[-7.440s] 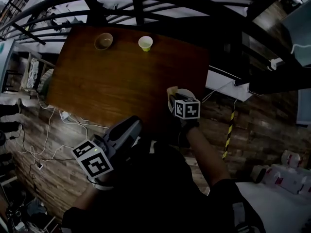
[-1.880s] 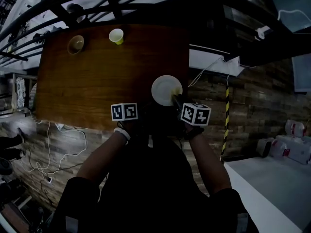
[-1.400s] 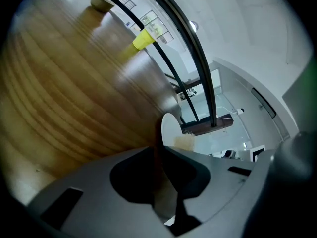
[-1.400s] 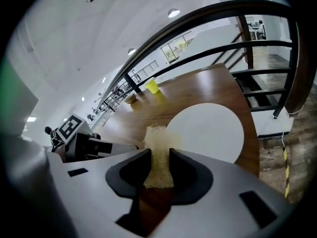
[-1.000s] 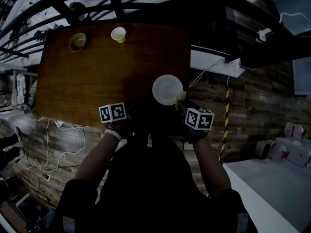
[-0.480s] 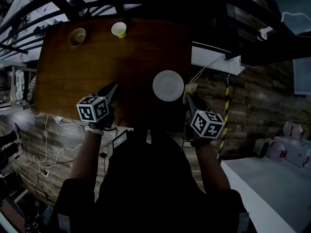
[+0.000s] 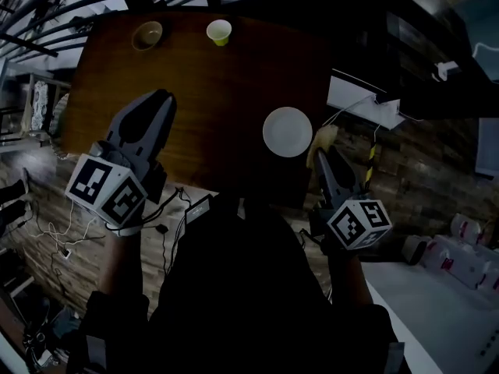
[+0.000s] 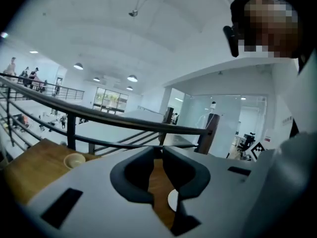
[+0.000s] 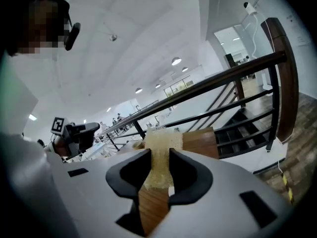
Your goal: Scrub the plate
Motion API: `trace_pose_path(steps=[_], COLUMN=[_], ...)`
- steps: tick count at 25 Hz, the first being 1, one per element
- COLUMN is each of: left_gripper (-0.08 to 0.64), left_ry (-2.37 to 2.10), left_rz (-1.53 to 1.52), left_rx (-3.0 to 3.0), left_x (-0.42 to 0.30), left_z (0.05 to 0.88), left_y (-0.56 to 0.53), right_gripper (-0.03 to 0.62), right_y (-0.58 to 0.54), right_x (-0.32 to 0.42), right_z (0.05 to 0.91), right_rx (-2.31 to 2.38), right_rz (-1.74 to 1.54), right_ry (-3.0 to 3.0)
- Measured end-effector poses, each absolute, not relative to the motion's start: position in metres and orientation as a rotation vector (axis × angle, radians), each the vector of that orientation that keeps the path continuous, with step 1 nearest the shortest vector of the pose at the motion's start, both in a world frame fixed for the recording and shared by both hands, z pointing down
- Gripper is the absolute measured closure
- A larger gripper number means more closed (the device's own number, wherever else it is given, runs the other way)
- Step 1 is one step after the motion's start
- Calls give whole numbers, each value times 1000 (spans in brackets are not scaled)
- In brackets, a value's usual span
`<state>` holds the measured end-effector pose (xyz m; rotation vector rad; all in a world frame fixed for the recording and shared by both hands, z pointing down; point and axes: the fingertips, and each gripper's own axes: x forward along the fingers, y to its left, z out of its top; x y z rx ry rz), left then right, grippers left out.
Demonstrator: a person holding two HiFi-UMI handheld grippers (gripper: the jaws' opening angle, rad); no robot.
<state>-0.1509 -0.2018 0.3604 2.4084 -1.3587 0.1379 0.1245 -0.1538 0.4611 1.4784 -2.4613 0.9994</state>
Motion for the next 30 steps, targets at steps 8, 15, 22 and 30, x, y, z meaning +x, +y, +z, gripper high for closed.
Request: trace_pose_path(steps=[8,15,22,30], left_gripper=[495,495,495,495], left_ry=[-1209,-1061,-967,-965], left_rz=[-10,-124,-29,-21], left_rx=[2592,2523,2517,2513], left_x=[-102,-54,-19,-20], left_z=[281,292,324,326], left_y=[-183,-175,-164,-164], right_gripper=[465,465,466,466], right_y=[-143,-138,-140,-138], right_x=[85,73,75,77], right_z=[407,396,390,387], right_rx=[1411,1425,1467,1481], right_rz=[902,773,735,732], right_ry=[-2651,-2666,-2668,-2678])
